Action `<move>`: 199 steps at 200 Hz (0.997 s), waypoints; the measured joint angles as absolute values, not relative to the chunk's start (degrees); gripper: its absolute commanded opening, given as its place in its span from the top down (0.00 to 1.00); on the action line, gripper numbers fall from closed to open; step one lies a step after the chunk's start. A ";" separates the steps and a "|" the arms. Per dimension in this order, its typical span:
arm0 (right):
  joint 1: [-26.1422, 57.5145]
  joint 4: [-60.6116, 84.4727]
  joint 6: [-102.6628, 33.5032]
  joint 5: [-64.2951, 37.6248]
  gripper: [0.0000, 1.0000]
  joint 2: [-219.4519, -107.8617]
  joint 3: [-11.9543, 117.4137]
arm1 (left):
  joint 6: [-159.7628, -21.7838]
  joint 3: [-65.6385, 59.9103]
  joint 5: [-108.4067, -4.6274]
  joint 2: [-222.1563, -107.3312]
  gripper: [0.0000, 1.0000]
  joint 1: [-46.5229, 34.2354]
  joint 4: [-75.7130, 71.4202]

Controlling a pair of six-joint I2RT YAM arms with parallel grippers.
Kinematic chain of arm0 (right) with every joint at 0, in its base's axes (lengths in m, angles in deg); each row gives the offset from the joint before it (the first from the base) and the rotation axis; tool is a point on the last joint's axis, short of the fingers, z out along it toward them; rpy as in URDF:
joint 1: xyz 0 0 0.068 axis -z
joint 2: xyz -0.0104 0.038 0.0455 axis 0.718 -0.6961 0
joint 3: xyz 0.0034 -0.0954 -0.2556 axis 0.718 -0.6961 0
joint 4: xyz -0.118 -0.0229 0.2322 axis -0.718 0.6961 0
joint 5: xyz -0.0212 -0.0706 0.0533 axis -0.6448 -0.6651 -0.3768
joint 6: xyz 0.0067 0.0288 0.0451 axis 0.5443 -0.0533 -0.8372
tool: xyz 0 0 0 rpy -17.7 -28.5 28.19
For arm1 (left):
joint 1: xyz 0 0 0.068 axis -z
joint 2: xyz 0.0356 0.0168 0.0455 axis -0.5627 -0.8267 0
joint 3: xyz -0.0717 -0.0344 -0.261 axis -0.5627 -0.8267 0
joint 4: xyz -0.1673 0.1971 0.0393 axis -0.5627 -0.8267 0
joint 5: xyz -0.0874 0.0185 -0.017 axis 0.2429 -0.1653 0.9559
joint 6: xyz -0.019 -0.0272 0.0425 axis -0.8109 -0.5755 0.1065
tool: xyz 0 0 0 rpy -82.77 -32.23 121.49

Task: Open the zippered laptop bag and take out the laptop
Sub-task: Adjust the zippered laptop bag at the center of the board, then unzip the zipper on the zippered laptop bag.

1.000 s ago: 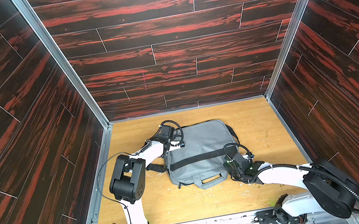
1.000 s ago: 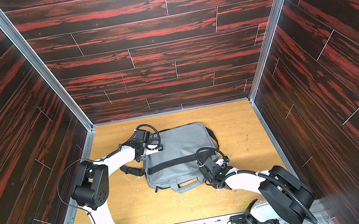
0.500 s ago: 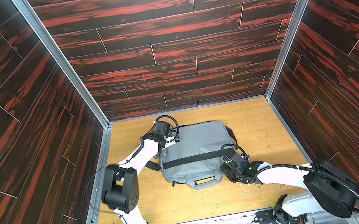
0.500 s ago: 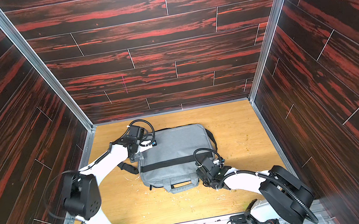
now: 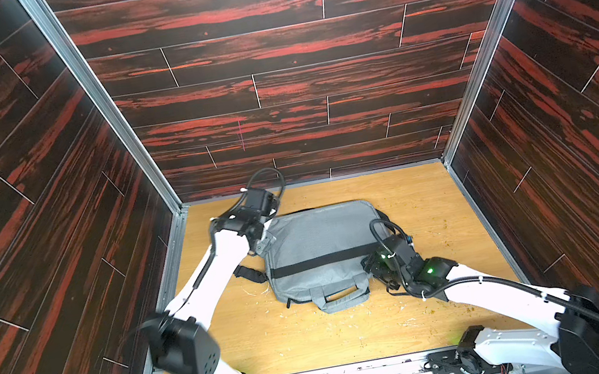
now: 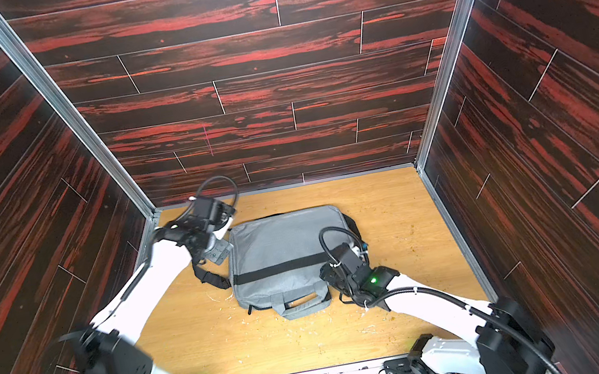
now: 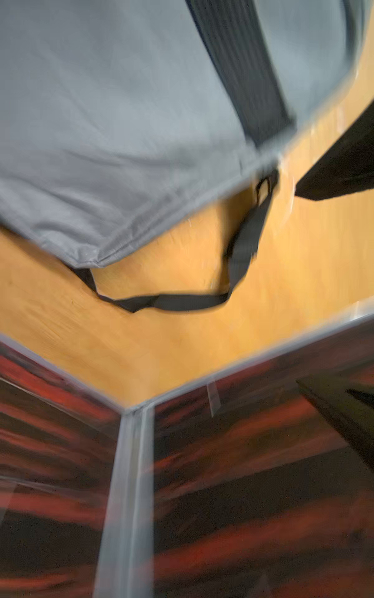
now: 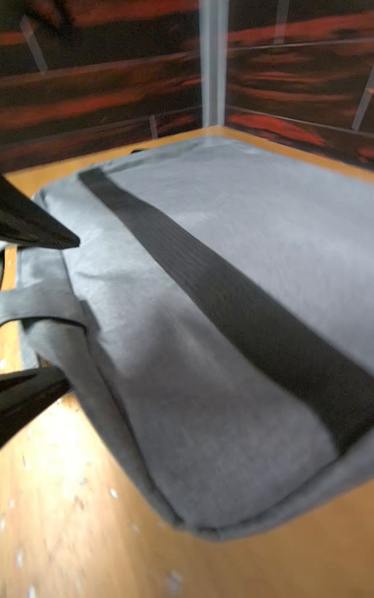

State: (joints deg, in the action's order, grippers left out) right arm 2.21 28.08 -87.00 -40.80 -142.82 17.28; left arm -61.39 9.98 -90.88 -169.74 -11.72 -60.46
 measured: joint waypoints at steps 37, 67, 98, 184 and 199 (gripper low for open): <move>2.12 33.46 -74.47 -41.19 0.33 -139.04 19.05 | -87.79 -3.04 -80.47 -156.34 0.18 -11.72 -59.93; 2.03 37.04 -68.81 -40.75 0.31 -135.89 17.89 | -105.98 -16.09 -71.88 -150.09 0.17 -11.72 -55.98; 0.94 36.02 -61.93 -39.18 0.30 -132.05 15.99 | -125.76 -29.71 -68.65 -144.14 0.18 -11.61 -45.97; -8.90 26.73 -57.88 -37.69 0.27 -135.09 12.34 | -157.82 -46.52 -65.09 -144.56 0.30 -10.67 -16.33; -10.49 24.11 -57.64 -37.83 0.26 -137.03 12.34 | -160.12 -48.16 -64.23 -145.85 0.33 -10.54 -12.59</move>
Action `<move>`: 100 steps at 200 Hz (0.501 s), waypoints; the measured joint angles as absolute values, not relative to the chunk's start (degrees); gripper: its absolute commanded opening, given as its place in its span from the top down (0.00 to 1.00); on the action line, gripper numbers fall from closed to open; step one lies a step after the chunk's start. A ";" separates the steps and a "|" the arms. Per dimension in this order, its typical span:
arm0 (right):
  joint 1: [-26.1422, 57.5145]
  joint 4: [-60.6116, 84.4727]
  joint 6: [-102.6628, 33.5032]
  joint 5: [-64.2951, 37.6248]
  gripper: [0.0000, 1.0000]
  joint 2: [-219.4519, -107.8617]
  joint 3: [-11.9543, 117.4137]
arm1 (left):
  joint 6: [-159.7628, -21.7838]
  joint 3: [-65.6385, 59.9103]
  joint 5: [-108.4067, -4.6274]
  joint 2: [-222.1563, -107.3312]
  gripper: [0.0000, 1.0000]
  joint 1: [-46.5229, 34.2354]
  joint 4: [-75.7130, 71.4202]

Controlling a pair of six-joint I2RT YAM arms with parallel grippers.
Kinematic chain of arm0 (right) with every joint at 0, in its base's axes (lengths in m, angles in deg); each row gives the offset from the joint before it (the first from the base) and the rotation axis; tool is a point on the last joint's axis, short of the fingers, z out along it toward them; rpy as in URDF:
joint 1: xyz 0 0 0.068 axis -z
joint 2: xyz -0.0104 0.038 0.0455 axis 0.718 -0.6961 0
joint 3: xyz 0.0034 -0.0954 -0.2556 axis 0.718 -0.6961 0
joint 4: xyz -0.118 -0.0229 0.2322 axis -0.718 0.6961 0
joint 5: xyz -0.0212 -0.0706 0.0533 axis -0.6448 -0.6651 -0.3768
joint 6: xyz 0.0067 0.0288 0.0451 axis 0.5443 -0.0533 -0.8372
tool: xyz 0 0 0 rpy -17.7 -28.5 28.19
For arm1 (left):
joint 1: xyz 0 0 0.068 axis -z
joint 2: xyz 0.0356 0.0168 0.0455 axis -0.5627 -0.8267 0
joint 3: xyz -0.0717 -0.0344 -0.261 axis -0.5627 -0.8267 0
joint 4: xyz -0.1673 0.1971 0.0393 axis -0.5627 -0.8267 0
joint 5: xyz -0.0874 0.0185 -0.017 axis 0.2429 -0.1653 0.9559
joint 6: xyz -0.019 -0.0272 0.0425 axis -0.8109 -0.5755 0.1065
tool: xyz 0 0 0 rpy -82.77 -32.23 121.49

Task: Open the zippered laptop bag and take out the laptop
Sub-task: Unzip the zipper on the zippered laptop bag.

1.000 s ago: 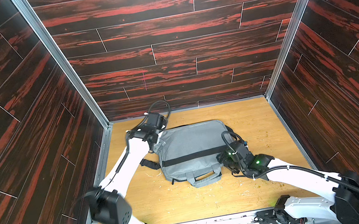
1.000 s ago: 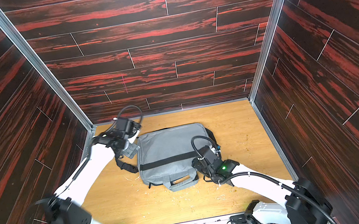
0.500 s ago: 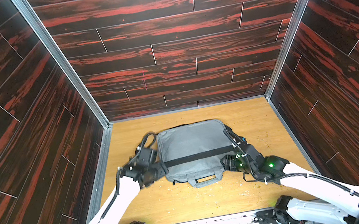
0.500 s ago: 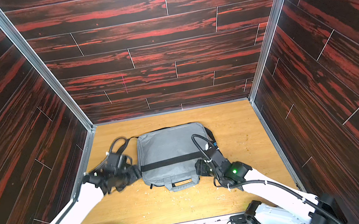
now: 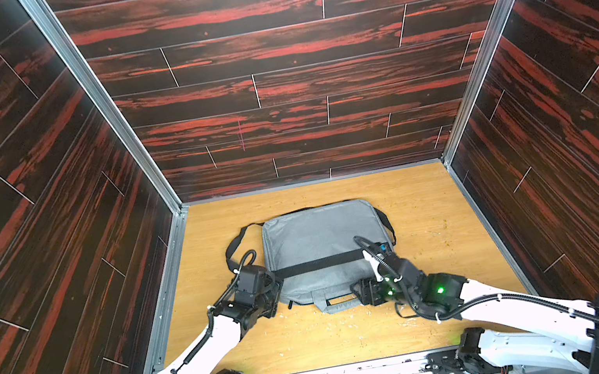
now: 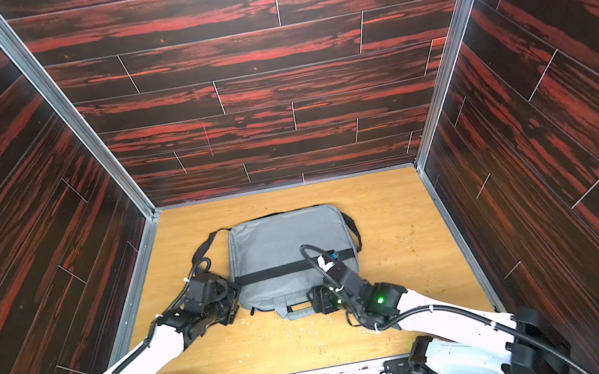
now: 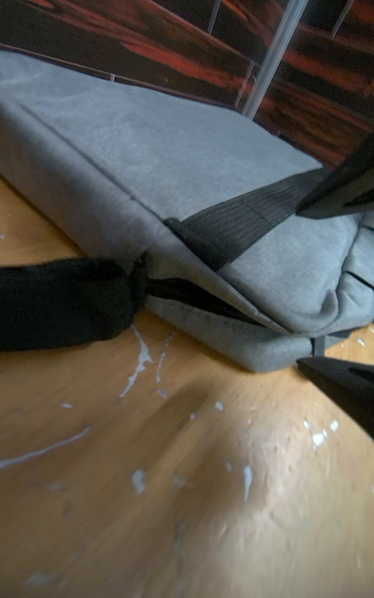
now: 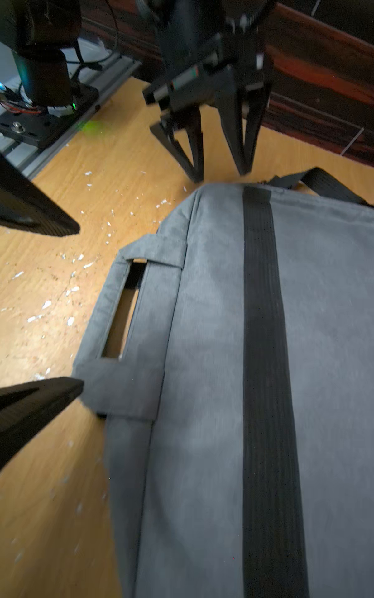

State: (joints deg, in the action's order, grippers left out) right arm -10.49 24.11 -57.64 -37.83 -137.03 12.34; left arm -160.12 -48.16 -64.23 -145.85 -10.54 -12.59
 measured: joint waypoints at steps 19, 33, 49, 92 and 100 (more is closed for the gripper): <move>-12.09 20.28 -57.20 -37.28 0.25 -139.57 12.34 | -161.82 -48.88 -62.90 -148.51 0.40 -10.45 -9.81; -12.66 18.18 -57.10 -36.51 0.25 -141.31 12.34 | -161.87 -48.88 -62.03 -149.96 0.49 -10.43 -8.90; -12.87 16.61 -57.01 -35.79 0.25 -143.04 12.34 | -161.93 -48.88 -61.48 -150.50 0.53 -10.41 -8.55; -12.94 13.99 -57.05 -33.50 0.25 -145.64 12.38 | -161.52 -48.88 -60.17 -152.64 0.87 -10.32 -7.32; -12.94 13.64 -57.10 -33.08 0.25 -145.90 12.38 | -160.97 -48.83 -59.99 -152.64 0.93 -10.32 -7.39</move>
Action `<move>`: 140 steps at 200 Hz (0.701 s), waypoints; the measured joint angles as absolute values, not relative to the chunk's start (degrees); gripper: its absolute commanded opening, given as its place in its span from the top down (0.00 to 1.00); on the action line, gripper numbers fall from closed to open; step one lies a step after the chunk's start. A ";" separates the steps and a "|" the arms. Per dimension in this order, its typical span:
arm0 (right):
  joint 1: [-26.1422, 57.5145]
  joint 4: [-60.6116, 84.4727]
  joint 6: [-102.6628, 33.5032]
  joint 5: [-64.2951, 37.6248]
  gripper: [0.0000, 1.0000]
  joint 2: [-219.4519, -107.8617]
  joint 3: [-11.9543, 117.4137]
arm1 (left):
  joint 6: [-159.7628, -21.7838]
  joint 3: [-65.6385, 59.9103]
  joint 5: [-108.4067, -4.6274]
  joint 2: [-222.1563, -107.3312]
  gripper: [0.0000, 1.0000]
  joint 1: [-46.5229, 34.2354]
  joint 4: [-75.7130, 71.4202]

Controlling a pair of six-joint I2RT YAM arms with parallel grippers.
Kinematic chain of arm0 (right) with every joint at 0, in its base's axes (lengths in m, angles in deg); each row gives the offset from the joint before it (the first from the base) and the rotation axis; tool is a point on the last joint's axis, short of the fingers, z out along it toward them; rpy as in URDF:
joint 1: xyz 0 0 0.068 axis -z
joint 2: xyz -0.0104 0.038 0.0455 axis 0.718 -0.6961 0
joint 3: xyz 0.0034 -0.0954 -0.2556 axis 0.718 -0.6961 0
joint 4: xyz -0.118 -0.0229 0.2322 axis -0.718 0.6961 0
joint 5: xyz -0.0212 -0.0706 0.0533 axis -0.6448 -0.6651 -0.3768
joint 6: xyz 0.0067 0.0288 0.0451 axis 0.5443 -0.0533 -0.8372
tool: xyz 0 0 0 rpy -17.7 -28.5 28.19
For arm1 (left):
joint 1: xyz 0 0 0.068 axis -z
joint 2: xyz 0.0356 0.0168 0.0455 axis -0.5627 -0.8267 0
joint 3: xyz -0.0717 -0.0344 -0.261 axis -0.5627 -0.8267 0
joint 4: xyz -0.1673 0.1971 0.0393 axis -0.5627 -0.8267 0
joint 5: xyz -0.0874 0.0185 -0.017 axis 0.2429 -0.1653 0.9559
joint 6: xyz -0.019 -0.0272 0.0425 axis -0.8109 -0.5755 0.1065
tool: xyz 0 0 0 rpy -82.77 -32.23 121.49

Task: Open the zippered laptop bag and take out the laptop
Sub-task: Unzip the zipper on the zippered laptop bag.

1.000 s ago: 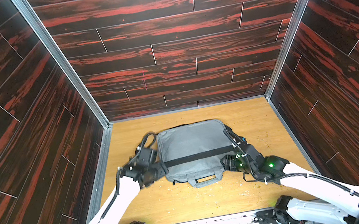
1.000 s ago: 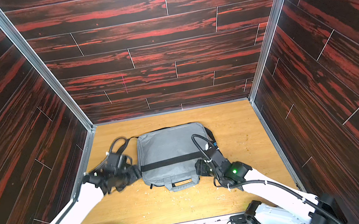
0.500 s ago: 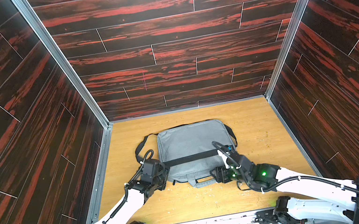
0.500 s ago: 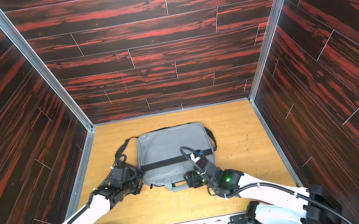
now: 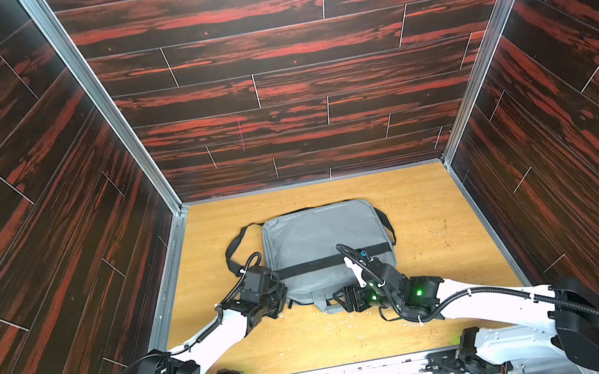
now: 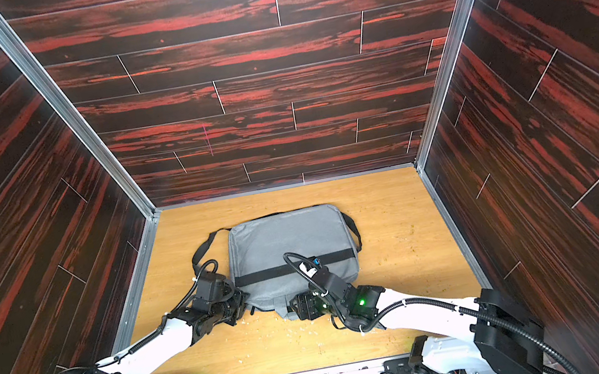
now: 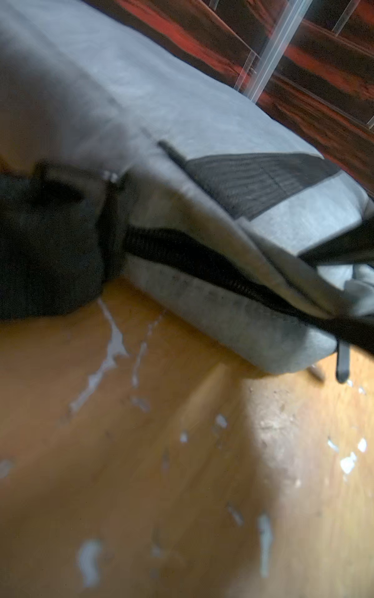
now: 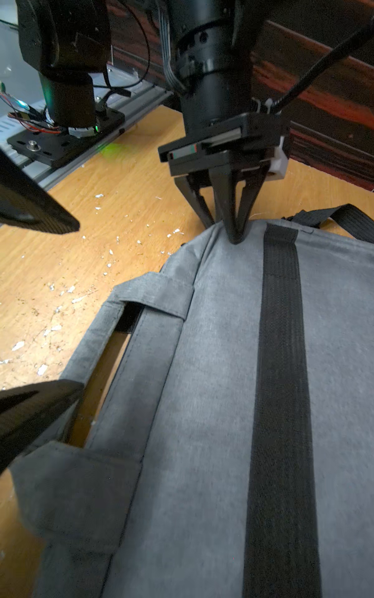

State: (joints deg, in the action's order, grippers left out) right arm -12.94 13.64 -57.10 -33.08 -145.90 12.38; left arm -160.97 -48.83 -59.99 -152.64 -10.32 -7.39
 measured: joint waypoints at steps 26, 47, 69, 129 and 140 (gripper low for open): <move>-13.01 11.54 -57.44 -31.38 0.26 -146.67 12.38 | -160.07 -47.81 -60.15 -152.03 1.00 -10.28 -9.20; -13.05 9.85 -58.60 -30.18 0.26 -147.63 12.40 | -160.05 -47.19 -60.10 -151.18 1.00 -10.25 -10.56; -13.14 7.47 -61.64 -28.95 0.28 -148.90 12.42 | -160.16 -46.52 -60.10 -150.59 1.00 -10.23 -11.69; -18.67 1.90 -72.61 -31.40 0.35 -154.60 15.72 | -160.60 -43.02 -58.79 -149.98 1.00 -10.21 -15.34; -20.04 -0.02 -73.90 -32.34 0.35 -156.24 16.49 | -160.60 -42.28 -58.35 -149.83 1.00 -10.21 -15.82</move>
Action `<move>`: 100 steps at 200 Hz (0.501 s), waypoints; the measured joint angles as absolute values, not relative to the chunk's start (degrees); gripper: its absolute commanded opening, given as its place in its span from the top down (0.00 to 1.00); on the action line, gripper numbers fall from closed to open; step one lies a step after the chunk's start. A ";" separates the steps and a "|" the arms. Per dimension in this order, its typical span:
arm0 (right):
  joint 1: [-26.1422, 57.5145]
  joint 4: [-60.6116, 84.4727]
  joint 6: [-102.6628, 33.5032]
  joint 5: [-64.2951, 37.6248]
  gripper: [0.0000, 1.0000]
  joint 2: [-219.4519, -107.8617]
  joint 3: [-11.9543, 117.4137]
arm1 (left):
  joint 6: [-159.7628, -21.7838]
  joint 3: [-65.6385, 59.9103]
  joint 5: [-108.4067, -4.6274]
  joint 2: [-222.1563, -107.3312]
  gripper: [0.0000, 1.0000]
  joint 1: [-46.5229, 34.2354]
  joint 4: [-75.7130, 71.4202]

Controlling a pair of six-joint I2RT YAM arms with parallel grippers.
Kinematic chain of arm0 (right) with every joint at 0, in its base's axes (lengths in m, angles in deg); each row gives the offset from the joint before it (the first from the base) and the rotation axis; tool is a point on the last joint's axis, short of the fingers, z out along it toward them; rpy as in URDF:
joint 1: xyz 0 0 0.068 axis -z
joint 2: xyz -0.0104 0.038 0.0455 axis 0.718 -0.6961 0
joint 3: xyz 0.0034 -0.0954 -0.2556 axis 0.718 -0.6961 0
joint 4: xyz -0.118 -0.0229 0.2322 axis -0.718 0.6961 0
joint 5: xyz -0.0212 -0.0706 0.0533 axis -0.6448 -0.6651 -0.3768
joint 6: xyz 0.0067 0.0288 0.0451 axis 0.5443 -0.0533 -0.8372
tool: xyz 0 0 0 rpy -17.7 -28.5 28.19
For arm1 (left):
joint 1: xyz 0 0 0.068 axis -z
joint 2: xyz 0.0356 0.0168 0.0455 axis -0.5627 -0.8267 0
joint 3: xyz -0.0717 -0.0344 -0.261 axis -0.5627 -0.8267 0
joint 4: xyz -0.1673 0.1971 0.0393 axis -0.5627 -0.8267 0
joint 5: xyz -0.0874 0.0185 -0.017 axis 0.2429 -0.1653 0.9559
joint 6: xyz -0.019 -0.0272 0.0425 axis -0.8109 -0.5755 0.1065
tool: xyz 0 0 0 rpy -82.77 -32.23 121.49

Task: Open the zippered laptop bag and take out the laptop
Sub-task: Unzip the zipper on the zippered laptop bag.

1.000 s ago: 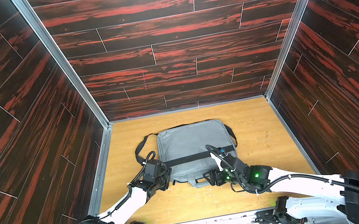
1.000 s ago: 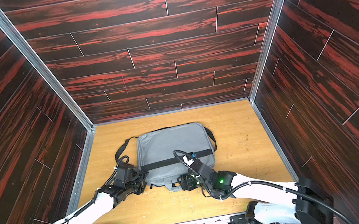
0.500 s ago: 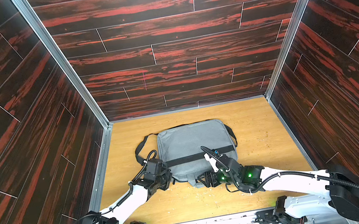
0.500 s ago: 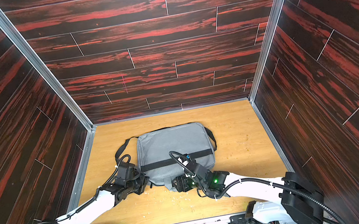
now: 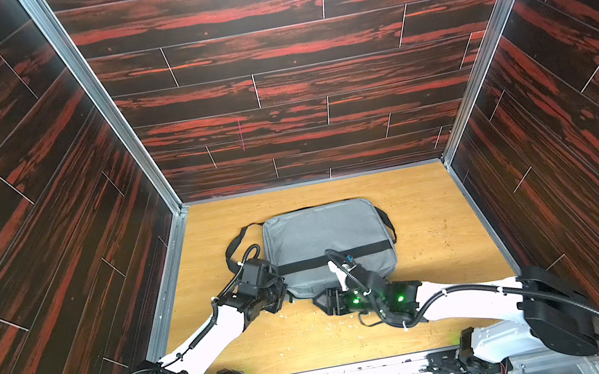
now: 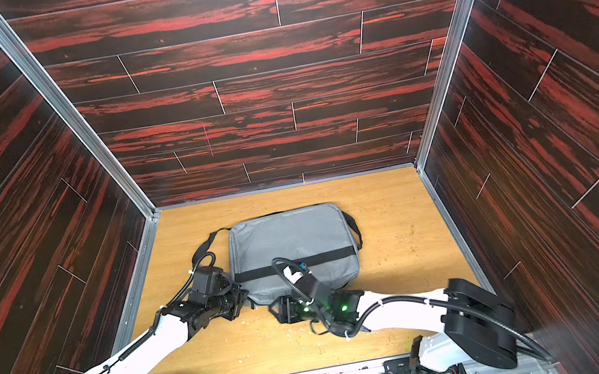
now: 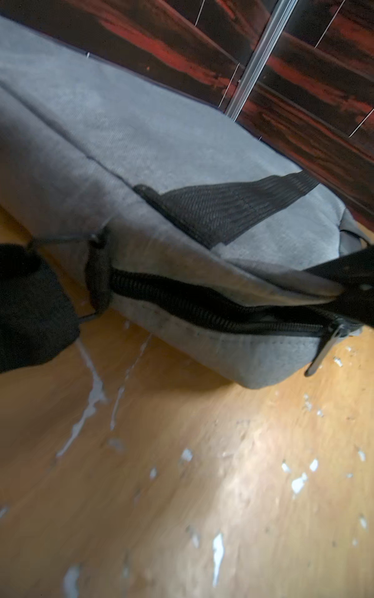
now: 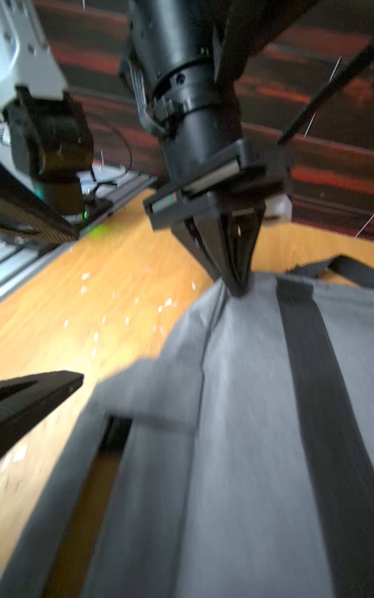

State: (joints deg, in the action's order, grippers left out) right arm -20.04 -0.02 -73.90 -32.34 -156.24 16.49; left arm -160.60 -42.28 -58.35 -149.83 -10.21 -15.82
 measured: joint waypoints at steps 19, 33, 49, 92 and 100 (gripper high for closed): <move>-22.14 -3.68 -75.61 -34.37 0.37 -160.40 17.91 | -160.66 -41.34 -57.70 -149.58 1.00 -10.21 -16.50; -23.34 -6.52 -76.85 -35.88 0.40 -163.72 18.39 | -160.88 -41.16 -57.17 -149.39 1.00 -10.21 -16.83; -24.33 -9.62 -78.21 -37.54 0.41 -167.32 18.41 | -161.06 -40.90 -56.47 -149.39 1.00 -10.19 -17.31; -26.12 -14.23 -78.03 -42.77 0.44 -176.33 22.30 | -161.06 -40.57 -53.85 -149.21 1.00 -10.17 -17.86; -26.34 -14.71 -77.66 -44.03 0.44 -177.27 23.24 | -161.06 -40.57 -53.46 -149.19 1.00 -10.17 -17.88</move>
State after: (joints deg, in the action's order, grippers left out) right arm -26.34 -14.71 -77.66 -44.03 -177.27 23.24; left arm -161.06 -40.57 -53.46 -149.19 -10.17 -17.88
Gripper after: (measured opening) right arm 0.567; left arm 0.057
